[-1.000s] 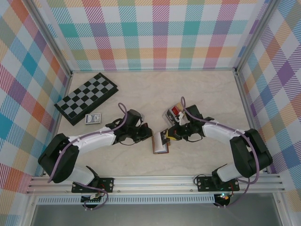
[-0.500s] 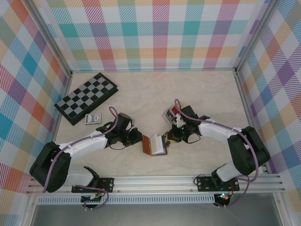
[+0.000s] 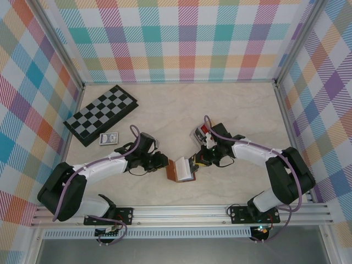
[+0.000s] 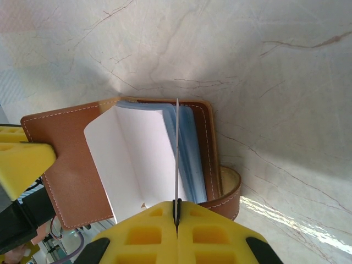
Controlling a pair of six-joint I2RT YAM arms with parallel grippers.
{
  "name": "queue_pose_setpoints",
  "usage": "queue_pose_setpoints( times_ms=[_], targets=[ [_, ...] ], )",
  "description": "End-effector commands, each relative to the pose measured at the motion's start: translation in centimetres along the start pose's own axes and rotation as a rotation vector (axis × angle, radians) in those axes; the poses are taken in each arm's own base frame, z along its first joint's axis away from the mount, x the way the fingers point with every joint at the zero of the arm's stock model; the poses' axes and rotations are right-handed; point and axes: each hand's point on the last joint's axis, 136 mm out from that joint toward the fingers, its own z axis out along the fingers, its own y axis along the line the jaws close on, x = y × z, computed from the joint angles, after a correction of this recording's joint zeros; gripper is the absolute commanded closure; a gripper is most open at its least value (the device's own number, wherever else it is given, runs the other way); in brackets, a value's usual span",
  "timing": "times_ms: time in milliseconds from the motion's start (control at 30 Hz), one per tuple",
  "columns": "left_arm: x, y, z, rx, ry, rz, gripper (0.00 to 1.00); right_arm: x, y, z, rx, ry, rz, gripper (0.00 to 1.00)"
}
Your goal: Put the credit cards into the card holder
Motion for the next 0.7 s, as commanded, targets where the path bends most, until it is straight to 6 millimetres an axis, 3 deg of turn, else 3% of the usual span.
queue_pose_setpoints(
  times_ms=[0,167,667],
  targets=[
    [0.4,0.0,0.5,0.022,0.031,0.017,0.85,-0.1,0.3,-0.7,0.031,-0.012,-0.038,0.97],
    [-0.6,-0.5,0.9,0.034,0.004,0.014,0.99,-0.2,-1.0,-1.9,0.128,-0.061,-0.069,0.97],
    [-1.7,-1.5,3.0,0.061,0.002,-0.021,1.00,0.2,-1.3,-1.4,0.104,-0.053,-0.103,0.97]
  ],
)
